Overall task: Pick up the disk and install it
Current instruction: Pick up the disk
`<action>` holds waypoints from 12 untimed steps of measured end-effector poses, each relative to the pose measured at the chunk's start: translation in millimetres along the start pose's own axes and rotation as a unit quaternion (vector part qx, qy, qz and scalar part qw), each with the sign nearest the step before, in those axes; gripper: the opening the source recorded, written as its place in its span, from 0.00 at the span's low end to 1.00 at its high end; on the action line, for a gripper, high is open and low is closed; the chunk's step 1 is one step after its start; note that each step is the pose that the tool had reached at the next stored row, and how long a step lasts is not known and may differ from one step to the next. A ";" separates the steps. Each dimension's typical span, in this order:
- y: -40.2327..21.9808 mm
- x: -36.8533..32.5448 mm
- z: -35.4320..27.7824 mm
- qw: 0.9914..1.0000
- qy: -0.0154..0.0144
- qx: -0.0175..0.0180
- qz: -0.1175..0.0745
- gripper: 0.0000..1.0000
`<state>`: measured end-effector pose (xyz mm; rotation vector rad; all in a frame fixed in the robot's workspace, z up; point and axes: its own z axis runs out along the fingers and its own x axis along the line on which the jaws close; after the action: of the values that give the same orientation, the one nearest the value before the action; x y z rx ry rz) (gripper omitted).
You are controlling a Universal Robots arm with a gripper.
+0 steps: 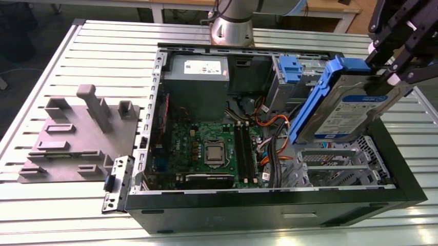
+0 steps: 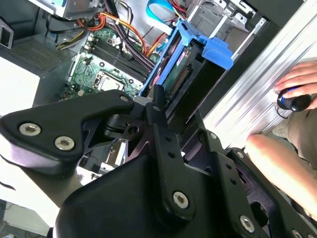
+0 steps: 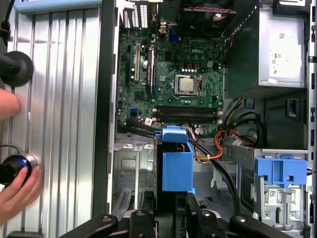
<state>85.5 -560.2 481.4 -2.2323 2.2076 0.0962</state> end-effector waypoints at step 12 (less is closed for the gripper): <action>-8.0 0.1 -0.2 1.000 0.000 0.000 0.000 0.35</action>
<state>93.6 -560.2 481.3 -2.2325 2.2079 0.0967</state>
